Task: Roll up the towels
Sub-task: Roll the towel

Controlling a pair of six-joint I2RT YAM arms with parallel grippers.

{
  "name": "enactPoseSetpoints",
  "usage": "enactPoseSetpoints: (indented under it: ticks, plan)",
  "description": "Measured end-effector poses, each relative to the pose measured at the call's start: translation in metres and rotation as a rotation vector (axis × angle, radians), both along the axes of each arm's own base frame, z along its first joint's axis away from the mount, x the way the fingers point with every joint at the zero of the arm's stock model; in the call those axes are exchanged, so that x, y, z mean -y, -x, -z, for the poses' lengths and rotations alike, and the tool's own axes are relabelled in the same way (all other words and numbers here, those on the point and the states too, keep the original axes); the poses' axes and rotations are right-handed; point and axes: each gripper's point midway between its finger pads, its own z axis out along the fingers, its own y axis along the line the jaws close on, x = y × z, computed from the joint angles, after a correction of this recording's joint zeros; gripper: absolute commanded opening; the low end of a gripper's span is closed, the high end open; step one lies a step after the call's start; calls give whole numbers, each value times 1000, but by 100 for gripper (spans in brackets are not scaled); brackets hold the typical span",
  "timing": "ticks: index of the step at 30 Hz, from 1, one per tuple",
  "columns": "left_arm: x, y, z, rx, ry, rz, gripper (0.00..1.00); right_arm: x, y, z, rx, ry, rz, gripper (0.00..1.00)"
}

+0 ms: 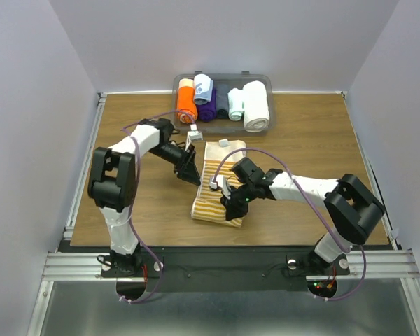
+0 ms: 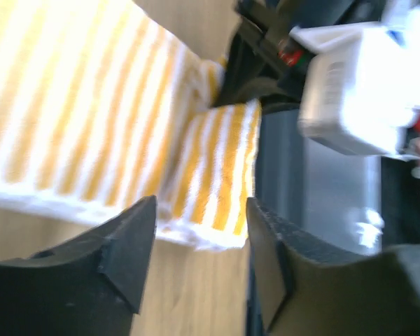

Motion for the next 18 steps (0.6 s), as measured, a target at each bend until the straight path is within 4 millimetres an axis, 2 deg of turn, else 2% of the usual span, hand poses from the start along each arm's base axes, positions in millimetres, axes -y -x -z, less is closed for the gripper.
enactPoseSetpoints:
  ticks: [1,2,3,6,9,13,16,18]
  plan:
    - [-4,-5,-6,35,0,-17,68,-2,2,0,-30,-5,-10,1]
    - [-8,-11,-11,75,-3,-34,74,-3,4,1,-43,-7,-15,1]
    - [-13,-18,-21,130,-8,-59,86,-5,7,1,-68,-12,-29,1]
    - [-30,-40,-36,287,-47,-144,99,-8,14,1,-142,-27,-53,1]
    - [-60,-56,-56,488,-125,-283,99,-8,17,1,-219,-46,-55,1]
    - [-94,-64,-107,792,-167,-503,99,-6,16,1,-315,-69,-57,1]
    - [-100,-51,-130,922,-147,-550,99,-8,16,3,-393,-74,-63,1]
    - [-98,-43,-132,991,-142,-505,99,-7,16,6,-451,-72,-65,0]
